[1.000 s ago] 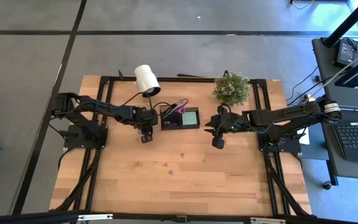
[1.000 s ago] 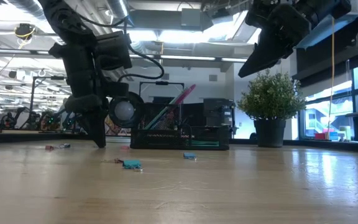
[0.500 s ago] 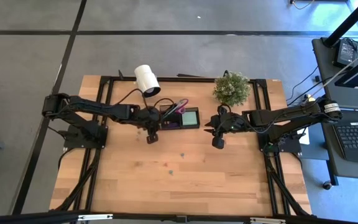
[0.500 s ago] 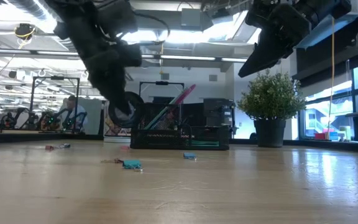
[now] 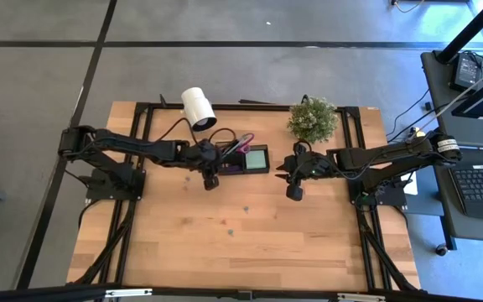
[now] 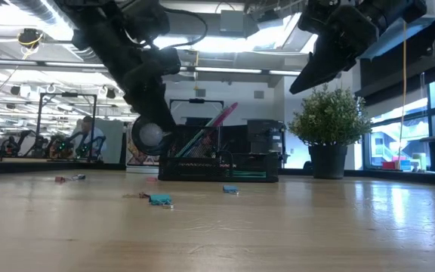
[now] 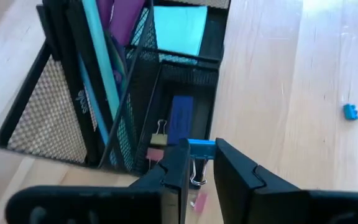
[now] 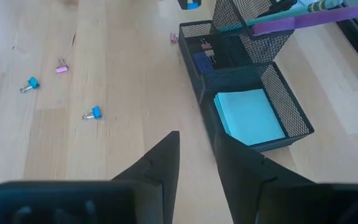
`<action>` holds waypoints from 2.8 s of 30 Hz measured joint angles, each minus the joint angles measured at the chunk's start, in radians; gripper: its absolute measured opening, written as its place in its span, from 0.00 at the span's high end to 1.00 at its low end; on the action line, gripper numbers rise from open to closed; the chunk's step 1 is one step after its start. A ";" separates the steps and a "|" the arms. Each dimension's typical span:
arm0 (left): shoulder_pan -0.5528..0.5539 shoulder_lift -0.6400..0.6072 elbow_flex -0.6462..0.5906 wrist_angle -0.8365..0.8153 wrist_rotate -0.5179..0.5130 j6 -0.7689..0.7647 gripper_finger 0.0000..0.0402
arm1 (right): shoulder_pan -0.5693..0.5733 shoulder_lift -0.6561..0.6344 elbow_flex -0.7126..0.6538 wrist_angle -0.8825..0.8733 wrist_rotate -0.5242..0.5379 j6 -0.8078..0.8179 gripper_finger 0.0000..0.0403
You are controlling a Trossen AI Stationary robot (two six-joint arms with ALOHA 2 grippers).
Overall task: Pick and place office supplies into organizer
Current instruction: Put the blue binder clip into the black desk organizer, then put the pink binder clip into the black desk organizer
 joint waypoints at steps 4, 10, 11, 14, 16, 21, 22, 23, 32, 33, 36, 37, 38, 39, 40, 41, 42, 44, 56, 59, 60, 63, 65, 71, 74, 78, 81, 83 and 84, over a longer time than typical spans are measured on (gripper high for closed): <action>0.000 0.036 0.000 0.062 0.000 0.000 0.87 | 0.000 0.000 0.000 0.000 0.000 -0.018 0.74; 0.000 0.087 0.000 0.061 -0.006 0.000 0.87 | 0.000 0.000 0.000 0.000 0.000 -0.016 0.74; 0.000 0.094 0.000 0.061 -0.012 0.000 0.87 | 0.000 0.000 0.000 0.000 0.000 -0.015 0.74; 0.000 0.105 0.000 0.061 -0.050 0.000 0.87 | 0.000 0.000 0.000 0.000 0.000 -0.014 0.74; 0.000 0.110 0.000 0.056 -0.059 0.000 0.87 | 0.000 0.000 0.000 0.000 0.000 -0.014 0.74; 0.000 0.130 0.000 0.058 -0.059 0.000 0.85 | 0.000 0.000 0.000 0.000 0.000 -0.014 0.74; 0.000 0.135 0.000 0.058 -0.059 0.000 0.85 | 0.000 0.000 0.000 0.000 0.000 -0.013 0.74; 0.000 0.137 0.000 0.056 -0.059 -0.002 0.84 | 0.000 0.000 0.000 0.000 0.000 -0.013 0.74; 0.000 0.137 0.000 0.057 -0.061 -0.044 0.76 | 0.000 0.000 0.000 0.000 0.000 -0.013 0.74; 0.000 0.137 0.000 0.057 -0.061 -0.054 0.75 | 0.000 0.000 0.000 0.000 0.000 -0.013 0.74; 0.000 0.136 0.000 0.057 -0.059 -0.082 0.74 | 0.000 0.000 0.000 0.000 0.000 -0.013 0.74; 0.000 0.136 0.000 0.057 -0.052 -0.088 0.73 | 0.000 0.000 0.000 0.000 0.000 -0.013 0.74; 0.000 0.136 0.000 0.057 -0.044 -0.094 0.73 | 0.000 0.000 0.000 0.000 0.000 -0.013 0.74; -0.003 0.136 0.000 0.057 -0.034 -0.100 0.73 | 0.000 0.000 0.000 0.000 0.000 -0.013 0.74; -0.007 0.136 0.000 0.057 -0.033 -0.110 0.72 | 0.000 0.000 0.000 0.000 0.000 -0.013 0.74; -0.013 0.136 0.000 0.056 -0.032 -0.120 0.72 | 0.000 0.000 0.000 0.000 0.000 -0.013 0.74; -0.020 0.136 0.001 0.052 -0.032 -0.129 0.72 | 0.000 0.000 0.000 0.000 0.000 -0.013 0.74; -0.037 0.136 0.017 0.020 -0.033 -0.136 0.71 | 0.000 0.000 0.000 0.000 0.000 -0.013 0.74; -0.129 0.135 0.192 -0.276 -0.114 -0.372 0.64 | 0.000 0.000 0.000 -0.001 0.000 -0.014 0.74; -0.145 0.135 0.198 -0.292 -0.106 -0.416 0.62 | 0.000 0.000 0.000 -0.001 0.000 -0.016 0.74; -0.149 0.135 0.198 -0.287 -0.084 -0.418 0.62 | 0.000 0.000 0.000 -0.001 0.000 -0.017 0.74; -0.160 0.135 0.198 -0.260 -0.011 -0.386 0.61 | 0.000 0.000 0.000 -0.001 0.000 -0.017 0.74; -0.165 0.135 0.198 -0.229 0.012 -0.378 0.61 | 0.000 0.000 0.000 -0.001 0.000 -0.017 0.74; -0.173 0.135 0.198 -0.209 0.022 -0.384 0.62 | 0.000 0.000 0.000 -0.001 0.000 -0.014 0.74; -0.173 0.135 0.198 -0.226 -0.012 -0.458 0.62 | 0.000 0.000 0.000 -0.001 0.000 0.011 0.74; -0.179 0.135 0.198 -0.281 -0.129 -0.545 0.62 | 0.000 0.000 0.000 0.000 0.000 0.041 0.74; -0.197 0.135 0.198 -0.313 -0.243 -0.610 0.62 | 0.000 0.000 0.000 0.000 0.000 0.040 0.74; -0.209 0.135 0.198 -0.322 -0.293 -0.669 0.62 | 0.000 0.000 0.000 0.000 0.000 0.039 0.74; -0.214 0.135 0.198 -0.327 -0.306 -0.701 0.62 | 0.000 0.000 0.000 0.000 0.000 0.040 0.74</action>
